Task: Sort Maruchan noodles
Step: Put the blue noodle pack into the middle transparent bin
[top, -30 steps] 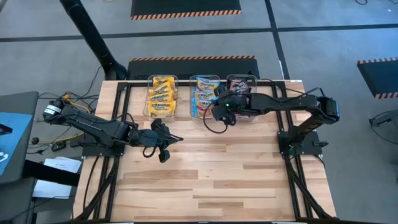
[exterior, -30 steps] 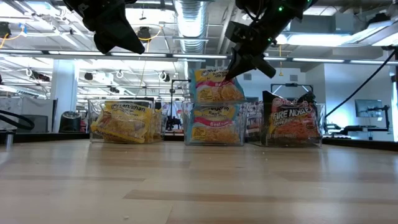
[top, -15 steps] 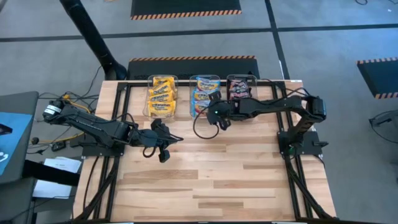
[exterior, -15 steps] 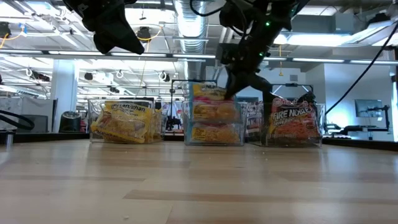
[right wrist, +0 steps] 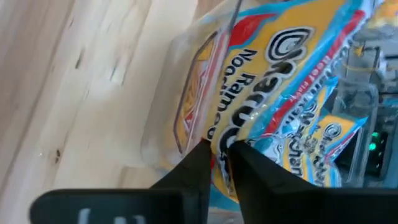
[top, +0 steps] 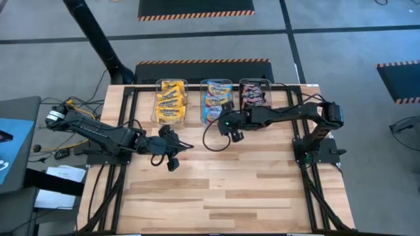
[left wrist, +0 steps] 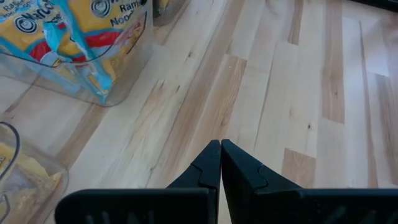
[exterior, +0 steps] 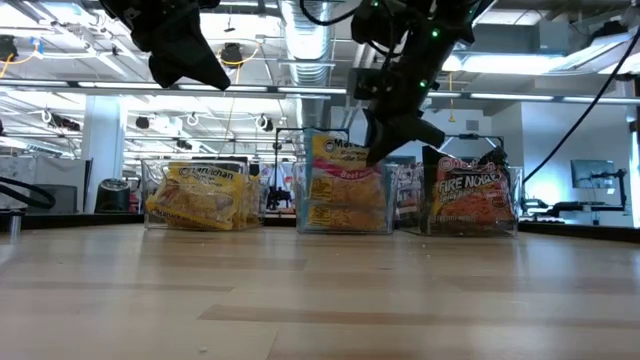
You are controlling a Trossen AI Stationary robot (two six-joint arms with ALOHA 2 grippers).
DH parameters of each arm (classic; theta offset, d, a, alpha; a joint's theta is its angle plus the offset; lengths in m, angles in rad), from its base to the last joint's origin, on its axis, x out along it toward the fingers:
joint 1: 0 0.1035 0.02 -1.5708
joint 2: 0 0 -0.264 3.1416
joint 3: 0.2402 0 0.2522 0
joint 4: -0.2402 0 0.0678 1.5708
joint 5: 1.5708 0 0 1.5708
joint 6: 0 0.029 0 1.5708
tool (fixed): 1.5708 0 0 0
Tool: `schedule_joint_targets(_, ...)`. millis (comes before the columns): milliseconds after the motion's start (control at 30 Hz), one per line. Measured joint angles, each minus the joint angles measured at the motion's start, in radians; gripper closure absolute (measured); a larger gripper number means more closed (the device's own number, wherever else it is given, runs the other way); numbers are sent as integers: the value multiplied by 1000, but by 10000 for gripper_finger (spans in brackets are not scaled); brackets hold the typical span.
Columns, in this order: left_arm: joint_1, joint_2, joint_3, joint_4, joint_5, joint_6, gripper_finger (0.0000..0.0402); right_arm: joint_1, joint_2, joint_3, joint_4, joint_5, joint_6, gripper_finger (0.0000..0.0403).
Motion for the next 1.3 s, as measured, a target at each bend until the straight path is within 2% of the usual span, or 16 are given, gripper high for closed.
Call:
schedule_joint_targets(267, 0, 0, 0, -3, 1, -14, 401, -12, -23, 0, 10, 0, 83, 283)
schedule_joint_targets(500, 0, 0, 0, -3, 1, -12, 401, -10, -119, 0, -12, -2, 147, 278)
schedule_joint_targets(667, 1, 0, 0, 1, 2, -12, 401, -29, -151, 0, 92, -66, 248, 278)
schedule_joint_targets(800, 1, 0, 0, 1, 3, -13, 401, -64, -110, 1, 132, -138, 318, 278)
schedule_joint_targets(1300, 1, 0, 0, -3, 4, -10, 401, -86, 57, 3, 173, -181, 375, 278)
